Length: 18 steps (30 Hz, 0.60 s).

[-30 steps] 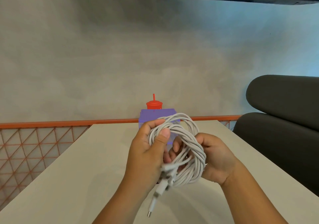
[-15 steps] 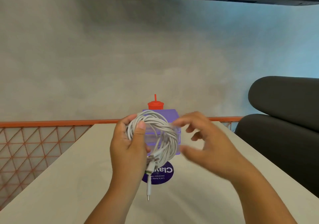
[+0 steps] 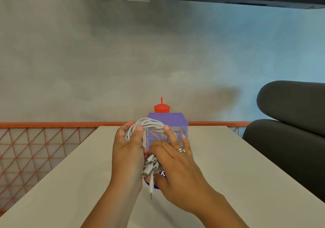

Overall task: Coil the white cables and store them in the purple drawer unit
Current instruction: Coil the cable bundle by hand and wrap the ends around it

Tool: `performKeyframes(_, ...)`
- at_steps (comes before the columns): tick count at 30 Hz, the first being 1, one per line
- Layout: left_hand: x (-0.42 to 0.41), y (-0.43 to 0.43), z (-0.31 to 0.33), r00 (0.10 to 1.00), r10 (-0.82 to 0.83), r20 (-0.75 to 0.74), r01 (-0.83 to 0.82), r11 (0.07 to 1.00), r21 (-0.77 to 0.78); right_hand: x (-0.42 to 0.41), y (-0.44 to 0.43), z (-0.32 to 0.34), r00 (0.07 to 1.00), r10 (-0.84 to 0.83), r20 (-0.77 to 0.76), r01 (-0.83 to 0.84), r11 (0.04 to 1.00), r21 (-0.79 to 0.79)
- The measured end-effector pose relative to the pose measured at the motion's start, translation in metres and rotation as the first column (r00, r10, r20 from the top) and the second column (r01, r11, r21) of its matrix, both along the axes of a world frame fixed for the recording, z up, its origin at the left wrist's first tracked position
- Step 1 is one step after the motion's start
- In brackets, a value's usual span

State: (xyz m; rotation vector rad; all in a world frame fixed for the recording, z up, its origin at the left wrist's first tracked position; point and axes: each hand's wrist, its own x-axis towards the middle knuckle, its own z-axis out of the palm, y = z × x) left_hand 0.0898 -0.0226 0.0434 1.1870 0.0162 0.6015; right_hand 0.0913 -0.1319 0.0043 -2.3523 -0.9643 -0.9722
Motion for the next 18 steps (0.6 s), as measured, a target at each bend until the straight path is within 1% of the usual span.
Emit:
performKeyframes(3, 0.001, -0.002, -0.002, 1.0, 0.011, 0.021, -0.012, 0.999, 0.041, -0.006, 0.0, 0.007, 0.962, 0.176, -0.208, -0.139, 0.974, 0.177)
performKeyframes(4, 0.002, -0.002, -0.004, 1.0, 0.018, 0.024, -0.02, 0.997, 0.069, -0.008, 0.0, 0.009, 0.944, 0.236, -0.233, -0.178, 0.953, 0.245)
performKeyframes(5, 0.005, -0.002, -0.008, 0.999, 0.025, 0.027, -0.028, 0.995, 0.093, -0.011, 0.002, 0.012, 0.921, 0.299, -0.251, -0.207, 0.919, 0.335)
performKeyframes(6, 0.007, -0.001, -0.011, 0.999, 0.035, 0.027, -0.039, 0.991, 0.126, -0.016, 0.004, 0.016, 0.883, 0.383, -0.272, -0.232, 0.858, 0.457)
performKeyframes(8, 0.012, 0.0, -0.02, 0.998, 0.062, 0.012, -0.063, 0.966, 0.25, -0.023, 0.002, 0.028, 0.759, 0.588, -0.281, -0.212, 0.631, 0.746)
performKeyframes(9, 0.013, 0.001, -0.023, 0.998, 0.066, -0.003, -0.061, 0.948, 0.312, -0.025, -0.001, 0.034, 0.704, 0.669, -0.239, -0.194, 0.505, 0.841)
performKeyframes(10, 0.014, 0.001, -0.025, 0.998, 0.053, -0.018, -0.043, 0.934, 0.354, -0.027, -0.005, 0.041, 0.655, 0.738, -0.162, -0.186, 0.365, 0.912)
performKeyframes(11, 0.015, 0.001, -0.026, 0.999, 0.025, -0.035, -0.01, 0.926, 0.377, -0.027, -0.011, 0.048, 0.611, 0.79, -0.054, -0.175, 0.201, 0.964)
performKeyframes(12, 0.015, 0.0, -0.027, 0.999, -0.005, -0.053, 0.026, 0.918, 0.395, -0.027, -0.019, 0.054, 0.573, 0.818, 0.05, -0.146, 0.042, 0.988)
performKeyframes(13, 0.016, -0.001, -0.027, 0.997, -0.029, -0.071, 0.056, 0.907, 0.418, -0.026, -0.026, 0.06, 0.548, 0.827, 0.127, -0.11, -0.079, 0.991)
performKeyframes(14, 0.015, -0.002, -0.027, 0.996, -0.043, -0.084, 0.076, 0.892, 0.445, -0.026, -0.032, 0.065, 0.533, 0.828, 0.174, -0.084, -0.153, 0.985)
performKeyframes(15, 0.015, -0.004, -0.027, 0.995, -0.051, -0.088, 0.087, 0.879, 0.469, -0.026, -0.037, 0.067, 0.516, 0.832, 0.202, -0.067, -0.196, 0.978)
performKeyframes(17, 0.013, -0.008, -0.028, 0.995, -0.056, -0.077, 0.087, 0.866, 0.493, -0.025, -0.041, 0.069, 0.47, 0.853, 0.226, -0.047, -0.231, 0.972)
performKeyframes(18, 0.012, -0.01, -0.029, 0.997, -0.047, -0.066, 0.074, 0.867, 0.493, -0.026, -0.04, 0.068, 0.44, 0.871, 0.22, -0.042, -0.225, 0.973)
